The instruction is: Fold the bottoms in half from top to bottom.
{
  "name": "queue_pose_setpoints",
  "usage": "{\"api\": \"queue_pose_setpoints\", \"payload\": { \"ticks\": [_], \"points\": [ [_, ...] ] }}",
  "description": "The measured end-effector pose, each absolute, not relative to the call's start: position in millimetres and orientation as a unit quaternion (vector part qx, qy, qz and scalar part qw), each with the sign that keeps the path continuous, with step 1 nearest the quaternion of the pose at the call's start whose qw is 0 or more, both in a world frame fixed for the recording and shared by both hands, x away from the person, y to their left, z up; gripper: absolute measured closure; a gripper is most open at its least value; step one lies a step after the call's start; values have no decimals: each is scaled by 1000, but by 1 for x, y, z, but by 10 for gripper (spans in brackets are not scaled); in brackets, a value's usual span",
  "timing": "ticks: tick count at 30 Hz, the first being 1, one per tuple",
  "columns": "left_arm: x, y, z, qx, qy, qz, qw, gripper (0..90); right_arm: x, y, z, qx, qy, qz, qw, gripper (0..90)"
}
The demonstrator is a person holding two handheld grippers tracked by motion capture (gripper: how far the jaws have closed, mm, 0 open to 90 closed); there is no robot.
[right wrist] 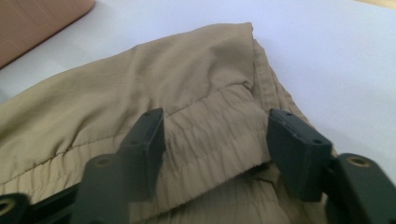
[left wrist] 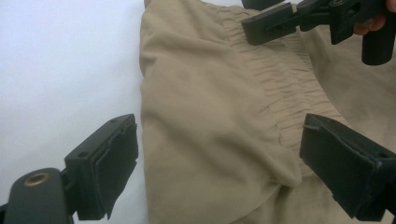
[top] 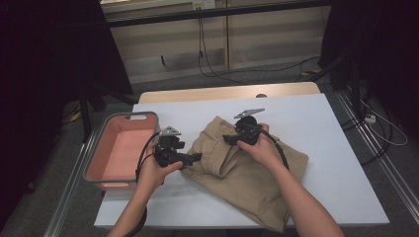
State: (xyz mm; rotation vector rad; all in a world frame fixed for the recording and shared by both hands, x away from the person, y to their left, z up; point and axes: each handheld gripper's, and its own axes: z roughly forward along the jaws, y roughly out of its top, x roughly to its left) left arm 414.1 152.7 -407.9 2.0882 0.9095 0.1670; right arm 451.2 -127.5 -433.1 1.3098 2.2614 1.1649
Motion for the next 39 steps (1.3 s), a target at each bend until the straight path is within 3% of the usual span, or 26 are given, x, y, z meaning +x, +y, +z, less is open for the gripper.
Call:
{"api": "queue_pose_setpoints", "payload": {
  "ticks": [2,4,6,8,9,12,15,20,22,23,25,27,28,32,39],
  "points": [
    [414,152,-408,832,363,68,415,116,449,-131,-433,449,787,398,146,636],
    [414,152,-407,831,362,70,417,115,447,-135,-435,444,791,395,146,718],
    [414,153,-406,835,357,68,413,116,446,-138,-436,436,795,401,131,900],
    [414,153,-406,832,361,68,415,116,444,-140,-436,434,791,412,126,895],
    [414,153,-406,832,361,70,416,116,443,-139,-435,437,791,406,135,851],
    [414,153,-405,834,358,69,414,116,443,-137,-430,432,788,400,180,635],
    [413,152,-406,832,359,70,416,117,452,-134,-424,433,779,408,196,438],
    [414,153,-406,835,358,67,414,117,462,-124,-433,437,791,386,185,343],
    [415,153,-406,831,362,68,417,118,464,-121,-444,443,798,370,173,359],
    [415,154,-406,833,359,72,415,118,463,-121,-449,442,796,381,159,453],
    [415,154,-405,830,363,70,418,118,463,-121,-450,444,795,384,155,474],
    [415,155,-405,829,364,71,419,118,462,-123,-449,441,798,381,155,602],
    [415,154,-406,828,364,72,420,119,461,-125,-447,437,803,375,155,735],
    [414,154,-404,829,362,72,419,120,458,-124,-441,428,808,368,168,795],
    [414,153,-401,826,359,77,428,122,443,-136,-418,419,801,387,181,796]
  ]
}}
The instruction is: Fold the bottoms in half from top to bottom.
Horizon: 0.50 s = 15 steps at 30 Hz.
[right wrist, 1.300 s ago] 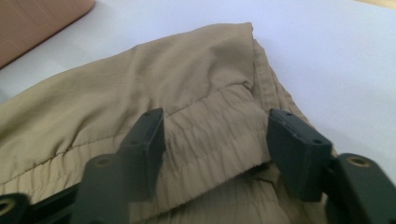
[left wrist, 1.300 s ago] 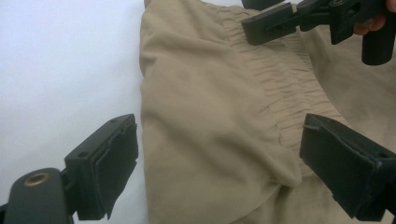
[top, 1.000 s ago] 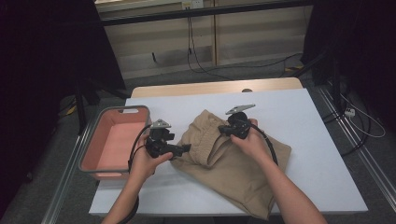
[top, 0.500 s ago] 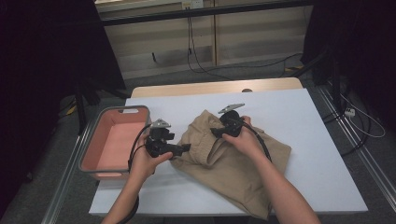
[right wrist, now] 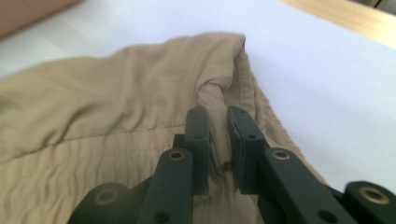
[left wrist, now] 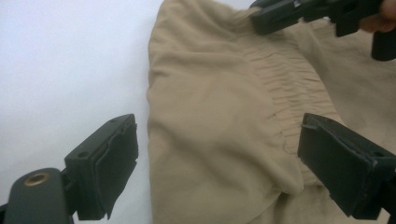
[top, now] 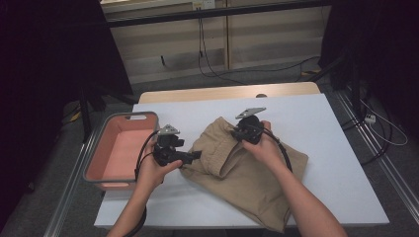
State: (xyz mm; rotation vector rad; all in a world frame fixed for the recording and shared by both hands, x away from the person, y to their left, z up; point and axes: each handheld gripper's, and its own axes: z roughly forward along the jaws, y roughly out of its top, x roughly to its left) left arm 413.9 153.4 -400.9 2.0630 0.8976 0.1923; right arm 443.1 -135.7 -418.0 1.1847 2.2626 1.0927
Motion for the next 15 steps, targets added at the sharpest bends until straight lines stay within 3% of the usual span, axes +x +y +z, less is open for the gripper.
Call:
{"api": "queue_pose_setpoints", "payload": {
  "ticks": [7,15],
  "points": [
    [414,151,-399,825,357,79,431,122,423,-156,-409,427,790,407,166,795],
    [414,151,-400,827,358,80,426,122,412,-167,-431,442,782,410,156,767]
  ]
}}
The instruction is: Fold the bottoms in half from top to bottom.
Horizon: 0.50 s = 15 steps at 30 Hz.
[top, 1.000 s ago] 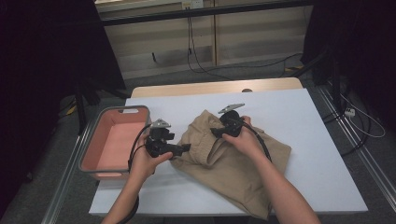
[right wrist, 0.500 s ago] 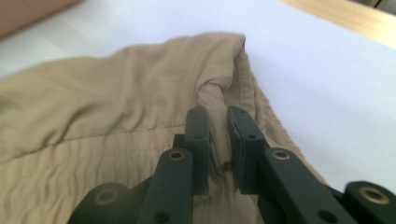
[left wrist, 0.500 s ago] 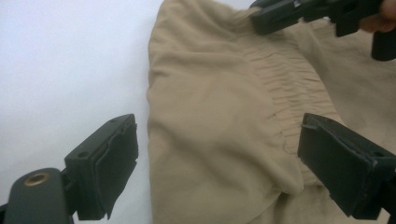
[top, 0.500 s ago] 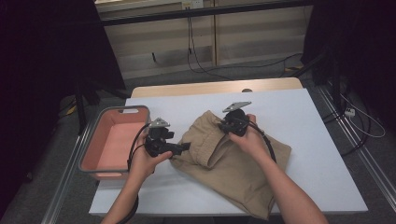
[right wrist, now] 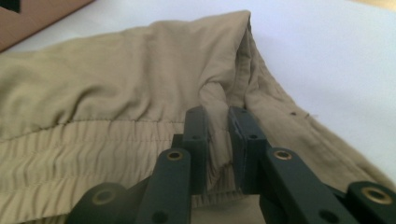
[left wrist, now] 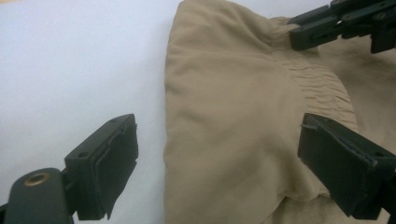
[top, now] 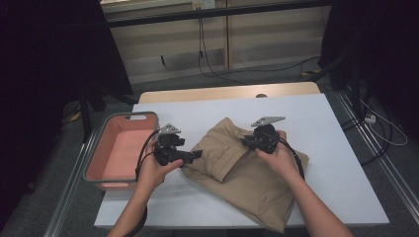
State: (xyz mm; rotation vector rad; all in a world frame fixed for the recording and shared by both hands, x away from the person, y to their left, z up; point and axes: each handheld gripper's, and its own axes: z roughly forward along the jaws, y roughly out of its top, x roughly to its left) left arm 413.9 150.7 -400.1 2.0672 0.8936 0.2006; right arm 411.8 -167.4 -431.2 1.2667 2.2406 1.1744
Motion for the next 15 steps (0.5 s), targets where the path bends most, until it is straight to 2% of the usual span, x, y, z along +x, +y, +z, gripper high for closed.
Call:
{"api": "queue_pose_setpoints", "payload": {
  "ticks": [3,5,6,7,9,15],
  "points": [
    [414,151,-401,827,358,82,426,122,413,-166,-441,452,780,405,157,680],
    [414,152,-401,828,358,81,425,122,412,-165,-445,456,775,407,161,590],
    [414,152,-401,827,359,79,425,122,412,-165,-445,456,775,407,161,590],
    [414,152,-402,827,359,80,424,122,412,-165,-450,465,771,408,147,521],
    [414,152,-402,827,360,80,423,122,413,-168,-452,472,766,410,148,486],
    [414,152,-402,828,360,80,422,122,413,-167,-456,478,761,413,146,464]
  ]
}}
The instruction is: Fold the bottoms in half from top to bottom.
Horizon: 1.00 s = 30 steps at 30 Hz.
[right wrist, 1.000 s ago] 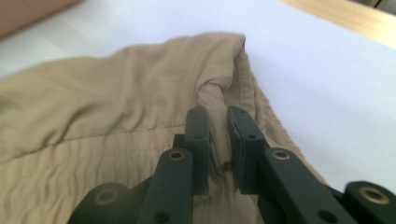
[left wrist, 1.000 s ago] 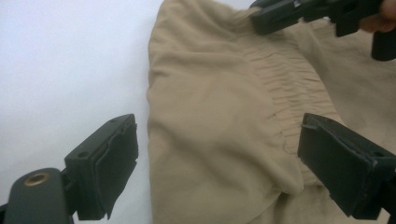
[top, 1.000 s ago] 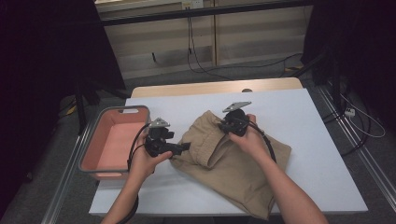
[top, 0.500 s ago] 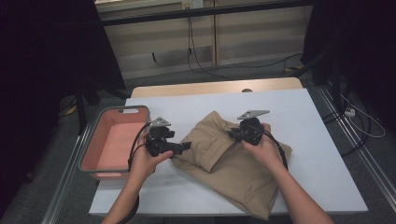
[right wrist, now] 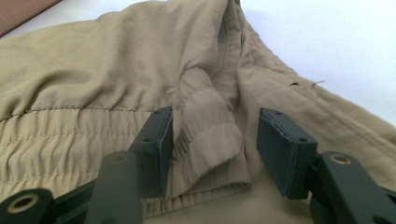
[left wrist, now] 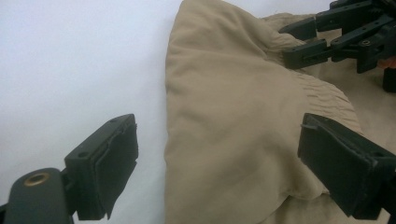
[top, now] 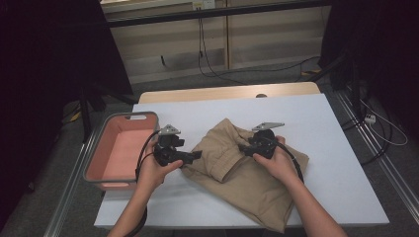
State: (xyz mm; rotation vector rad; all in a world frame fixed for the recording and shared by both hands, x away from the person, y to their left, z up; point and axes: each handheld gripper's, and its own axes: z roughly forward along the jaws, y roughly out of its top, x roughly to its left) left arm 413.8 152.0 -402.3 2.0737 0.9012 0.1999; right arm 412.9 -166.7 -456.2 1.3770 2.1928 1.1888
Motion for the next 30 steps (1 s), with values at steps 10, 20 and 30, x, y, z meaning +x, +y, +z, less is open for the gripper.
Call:
{"api": "queue_pose_setpoints", "payload": {
  "ticks": [10,20,30],
  "points": [
    [414,153,-403,830,359,79,420,121,414,-166,-460,492,747,429,126,696],
    [414,154,-401,821,370,89,426,114,410,-173,-444,479,744,447,131,725],
    [414,157,-399,818,369,84,432,109,402,-185,-424,468,744,457,135,728]
  ]
}}
